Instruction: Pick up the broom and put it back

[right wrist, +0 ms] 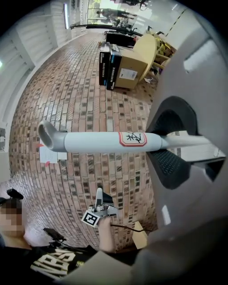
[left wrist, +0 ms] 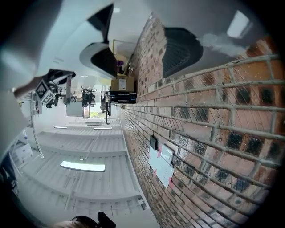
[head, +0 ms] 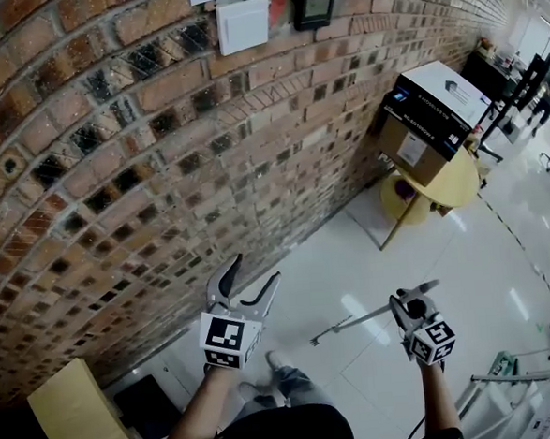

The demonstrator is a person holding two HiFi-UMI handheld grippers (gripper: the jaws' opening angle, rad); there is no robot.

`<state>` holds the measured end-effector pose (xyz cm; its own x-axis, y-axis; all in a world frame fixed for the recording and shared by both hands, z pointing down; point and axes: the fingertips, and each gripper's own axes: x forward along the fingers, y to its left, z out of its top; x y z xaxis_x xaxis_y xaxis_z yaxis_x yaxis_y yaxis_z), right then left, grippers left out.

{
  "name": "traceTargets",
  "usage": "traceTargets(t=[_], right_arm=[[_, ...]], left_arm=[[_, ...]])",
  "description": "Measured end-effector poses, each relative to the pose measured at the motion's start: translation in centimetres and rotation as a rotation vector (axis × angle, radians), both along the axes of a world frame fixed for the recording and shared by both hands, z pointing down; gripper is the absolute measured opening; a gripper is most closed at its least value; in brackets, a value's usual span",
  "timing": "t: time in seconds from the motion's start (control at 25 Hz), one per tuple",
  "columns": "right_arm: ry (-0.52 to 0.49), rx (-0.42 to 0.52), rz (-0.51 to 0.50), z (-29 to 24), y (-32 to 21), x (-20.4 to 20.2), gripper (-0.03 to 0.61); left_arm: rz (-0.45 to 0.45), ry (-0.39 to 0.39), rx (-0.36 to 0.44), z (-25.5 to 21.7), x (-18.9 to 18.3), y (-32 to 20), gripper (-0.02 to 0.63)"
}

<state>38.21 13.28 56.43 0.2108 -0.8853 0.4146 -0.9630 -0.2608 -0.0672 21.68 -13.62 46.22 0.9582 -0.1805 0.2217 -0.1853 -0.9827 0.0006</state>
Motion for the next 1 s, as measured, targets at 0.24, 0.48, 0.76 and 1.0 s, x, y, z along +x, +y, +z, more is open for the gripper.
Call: traceTargets(t=[0.24, 0.48, 0.76, 1.0], right_arm=[[0.006, -0.098, -0.066, 5.4, -0.1, 0.2, 0.091], [0.017, -0.214, -0.164, 10.8, -2.7, -1.3, 0.092], [-0.008, -0.218, -0.244, 13.9, -9.4, -2.3, 0.091], [-0.016, -0.209, -0.331, 16.0, -17.7, -4.7, 0.091]], left_arm=[[0.015, -0.033, -0.028, 2.7, 1.0, -0.2, 0.319], [0.011, -0.062, -0.051, 5.1, 1.2, -1.0, 0.319], [-0.033, -0.085, -0.069, 6.8, -0.1, -3.0, 0.319], [-0.108, -0.088, -0.094, 7.5, -2.5, -5.6, 0.319]])
